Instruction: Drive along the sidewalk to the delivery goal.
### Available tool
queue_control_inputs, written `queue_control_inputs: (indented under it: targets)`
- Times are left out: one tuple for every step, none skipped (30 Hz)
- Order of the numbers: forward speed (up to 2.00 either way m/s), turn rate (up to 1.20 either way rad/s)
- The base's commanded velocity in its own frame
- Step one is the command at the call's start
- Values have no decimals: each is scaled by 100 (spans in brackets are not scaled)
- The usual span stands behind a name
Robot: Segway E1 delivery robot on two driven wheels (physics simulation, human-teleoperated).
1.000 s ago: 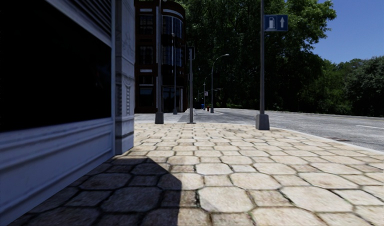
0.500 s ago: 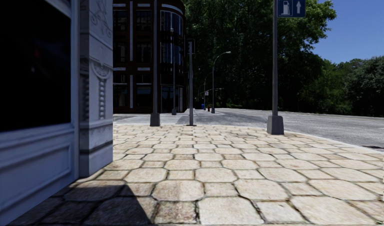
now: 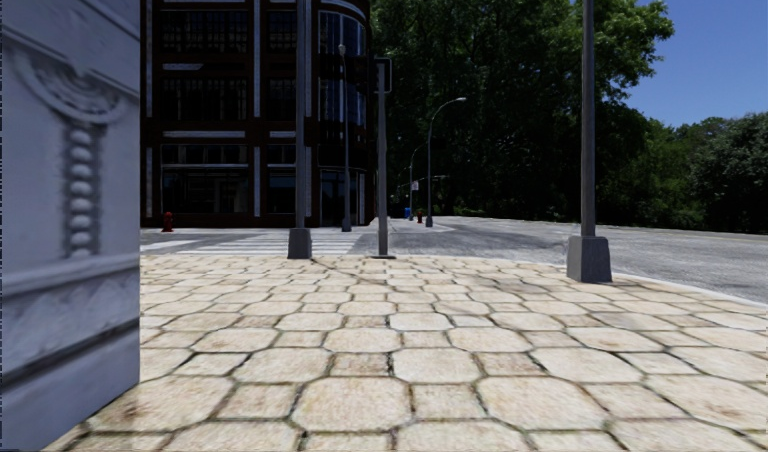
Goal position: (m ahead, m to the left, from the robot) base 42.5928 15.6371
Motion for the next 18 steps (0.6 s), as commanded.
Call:
queue_control_inputs:
  targets:
    - [198,31]
    - [198,37]
    - [198,40]
    - [198,40]
    - [198,40]
    - [198,41]
    - [198,41]
    - [198,41]
    - [198,41]
    - [198,41]
    - [198,41]
    - [198,41]
    - [198,41]
    - [198,41]
    - [198,41]
    - [198,41]
    - [198,41]
    - [198,41]
